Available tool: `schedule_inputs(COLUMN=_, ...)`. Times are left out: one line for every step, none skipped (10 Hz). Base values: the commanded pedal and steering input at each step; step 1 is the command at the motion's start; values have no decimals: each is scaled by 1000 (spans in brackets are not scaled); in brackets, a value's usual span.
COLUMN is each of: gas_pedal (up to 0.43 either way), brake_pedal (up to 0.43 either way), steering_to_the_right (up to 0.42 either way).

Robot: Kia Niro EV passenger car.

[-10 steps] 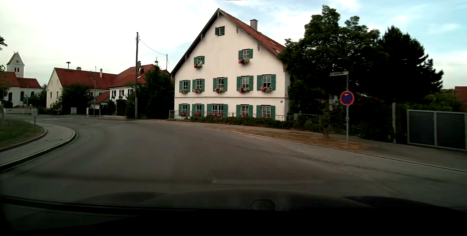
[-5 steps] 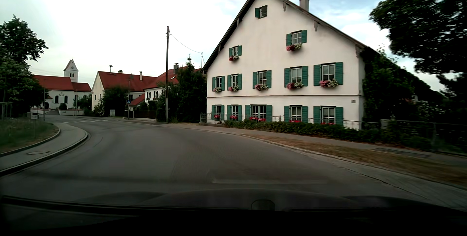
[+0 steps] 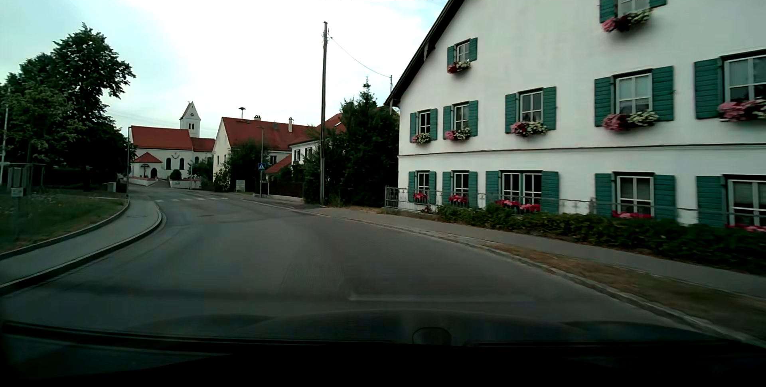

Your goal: Follow the waypoints while adhering to traffic rules and regulations

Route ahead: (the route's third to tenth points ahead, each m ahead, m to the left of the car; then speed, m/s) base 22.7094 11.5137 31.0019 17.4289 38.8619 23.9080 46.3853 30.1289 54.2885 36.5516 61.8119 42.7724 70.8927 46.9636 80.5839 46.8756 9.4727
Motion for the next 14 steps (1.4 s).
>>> schedule_inputs(gas_pedal=79, brake_pedal=6, steering_to_the_right=-158)
schedule_inputs(gas_pedal=79, brake_pedal=6, steering_to_the_right=-158)
schedule_inputs(gas_pedal=79, brake_pedal=6, steering_to_the_right=-158)
schedule_inputs(gas_pedal=79, brake_pedal=6, steering_to_the_right=-158)
schedule_inputs(gas_pedal=79, brake_pedal=6, steering_to_the_right=-156)
schedule_inputs(gas_pedal=79, brake_pedal=6, steering_to_the_right=-155)
schedule_inputs(gas_pedal=79, brake_pedal=6, steering_to_the_right=-155)
schedule_inputs(gas_pedal=79, brake_pedal=12, steering_to_the_right=-154)
schedule_inputs(gas_pedal=79, brake_pedal=6, steering_to_the_right=-153)
schedule_inputs(gas_pedal=79, brake_pedal=6, steering_to_the_right=-149)
schedule_inputs(gas_pedal=79, brake_pedal=6, steering_to_the_right=-148)
schedule_inputs(gas_pedal=79, brake_pedal=6, steering_to_the_right=-148)
schedule_inputs(gas_pedal=79, brake_pedal=6, steering_to_the_right=-146)
schedule_inputs(gas_pedal=79, brake_pedal=12, steering_to_the_right=-142)
